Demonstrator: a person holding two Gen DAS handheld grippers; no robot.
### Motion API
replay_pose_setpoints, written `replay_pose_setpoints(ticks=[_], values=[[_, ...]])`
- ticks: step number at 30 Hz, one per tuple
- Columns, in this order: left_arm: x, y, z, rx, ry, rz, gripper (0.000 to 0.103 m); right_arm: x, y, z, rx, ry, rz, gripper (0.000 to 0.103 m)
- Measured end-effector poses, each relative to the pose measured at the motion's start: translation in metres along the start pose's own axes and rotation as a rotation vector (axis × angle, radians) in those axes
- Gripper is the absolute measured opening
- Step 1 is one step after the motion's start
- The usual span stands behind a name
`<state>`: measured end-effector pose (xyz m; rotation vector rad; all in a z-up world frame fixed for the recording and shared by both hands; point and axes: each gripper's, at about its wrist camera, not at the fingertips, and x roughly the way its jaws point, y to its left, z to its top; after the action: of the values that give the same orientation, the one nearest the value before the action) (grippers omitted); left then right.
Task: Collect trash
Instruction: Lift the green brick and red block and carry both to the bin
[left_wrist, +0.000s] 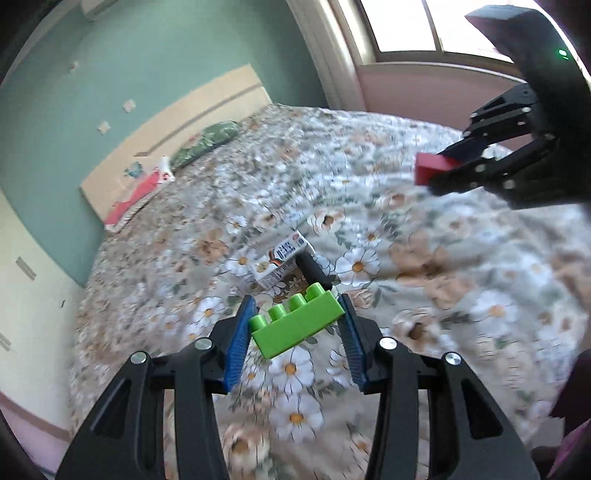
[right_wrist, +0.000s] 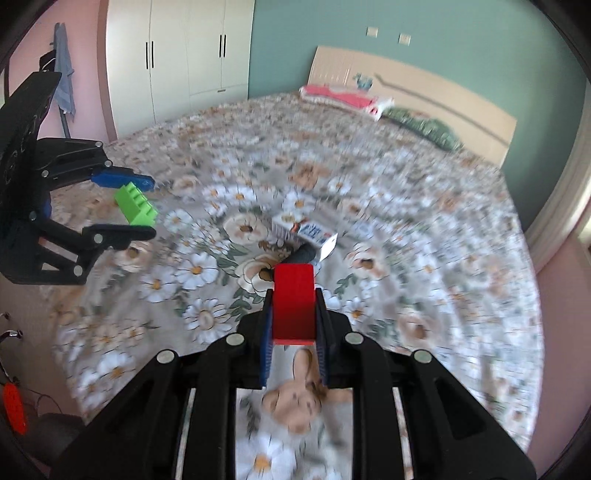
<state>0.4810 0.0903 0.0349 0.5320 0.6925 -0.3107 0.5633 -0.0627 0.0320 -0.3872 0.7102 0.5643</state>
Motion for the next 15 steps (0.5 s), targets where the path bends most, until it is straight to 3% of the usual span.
replay_pose_setpoints(ticks=[7,15], values=[[-0.12,-0.033,0.019,-0.051,-0.048,0.141,0.048,-0.135,0.048,-0.009,-0.061,-0.072,-0.054,0.021],[-0.231,-0.072,0.022,-0.169,-0.121,0.222,0.048,-0.262,0.098,-0.032,-0.113,-0.159,-0.098,0.021]])
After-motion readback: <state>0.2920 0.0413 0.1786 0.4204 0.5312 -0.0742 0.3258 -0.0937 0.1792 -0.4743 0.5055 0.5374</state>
